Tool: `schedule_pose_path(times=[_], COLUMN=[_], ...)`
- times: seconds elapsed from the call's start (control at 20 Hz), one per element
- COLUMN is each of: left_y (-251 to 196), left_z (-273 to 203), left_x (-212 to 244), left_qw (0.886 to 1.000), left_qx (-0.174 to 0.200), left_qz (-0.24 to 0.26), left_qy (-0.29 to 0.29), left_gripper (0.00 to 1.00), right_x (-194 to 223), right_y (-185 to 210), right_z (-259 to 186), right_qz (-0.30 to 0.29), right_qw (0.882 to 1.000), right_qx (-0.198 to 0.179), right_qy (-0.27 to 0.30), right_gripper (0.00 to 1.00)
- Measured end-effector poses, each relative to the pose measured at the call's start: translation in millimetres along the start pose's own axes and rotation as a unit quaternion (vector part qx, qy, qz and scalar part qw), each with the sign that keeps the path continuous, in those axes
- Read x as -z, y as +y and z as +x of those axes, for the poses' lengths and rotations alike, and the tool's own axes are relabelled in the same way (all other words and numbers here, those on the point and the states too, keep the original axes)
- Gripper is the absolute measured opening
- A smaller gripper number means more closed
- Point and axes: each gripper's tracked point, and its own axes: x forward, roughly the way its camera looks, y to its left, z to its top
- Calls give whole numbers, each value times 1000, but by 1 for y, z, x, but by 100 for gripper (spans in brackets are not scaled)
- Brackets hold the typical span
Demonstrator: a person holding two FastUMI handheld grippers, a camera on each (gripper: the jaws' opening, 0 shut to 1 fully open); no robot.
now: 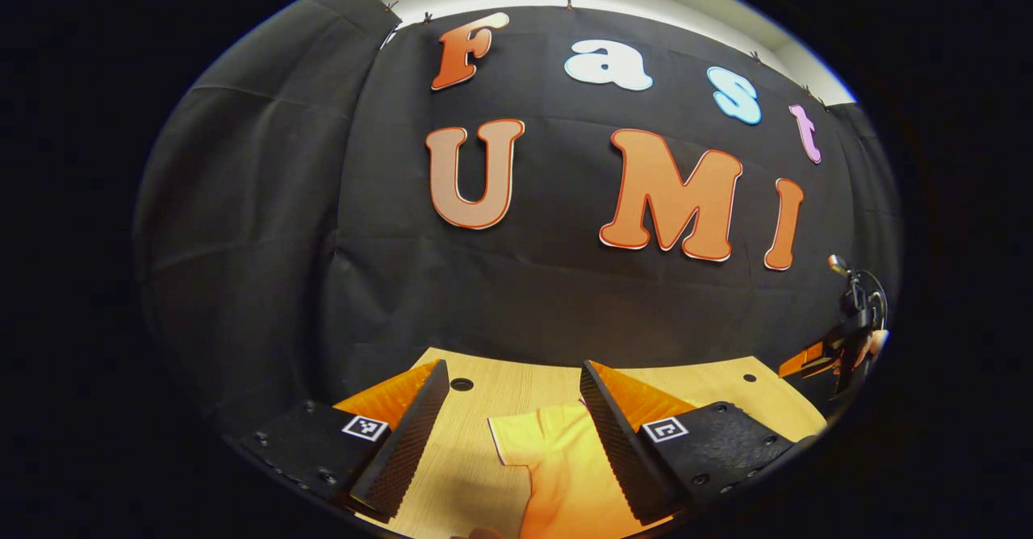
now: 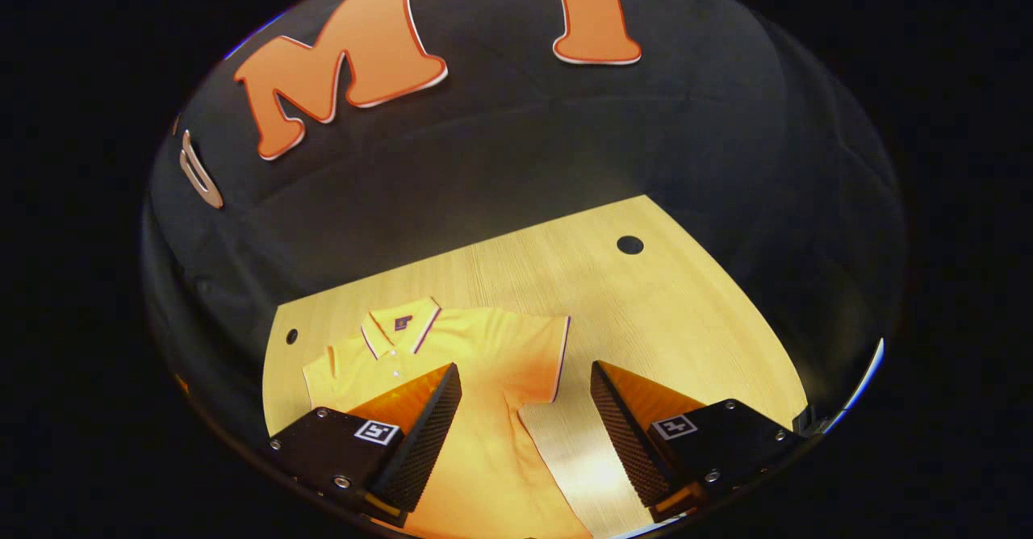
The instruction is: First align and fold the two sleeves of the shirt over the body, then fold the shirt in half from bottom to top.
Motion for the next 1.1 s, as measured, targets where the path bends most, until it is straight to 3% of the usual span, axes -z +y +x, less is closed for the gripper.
schedule_pose_path(times=[0.25, 0.4, 0.5, 0.7, 1.1], left_y=[14, 21, 24, 28, 36], left_z=[15, 24, 32, 45, 58], left_x=[18, 27, 29, 35, 44], left_qw=[1000, 999, 999, 998, 996], left_qx=[-16, -29, -33, -36, -43], left_qz=[-2, 8, 11, 15, 13], left_qy=[25, 39, 42, 55, 71], left_gripper=[98, 98, 98, 98, 98], right_x=[27, 39, 46, 63, 74], right_y=[-8, -2, 0, -20, -28], right_z=[78, 118, 141, 173, 190], right_qz=[13, 38, 48, 35, 20], right_qw=[994, 987, 983, 976, 971], right_qx=[24, 18, 21, 65, 99], right_qy=[109, 156, 174, 203, 216], right_gripper=[98, 99, 98, 99, 98])
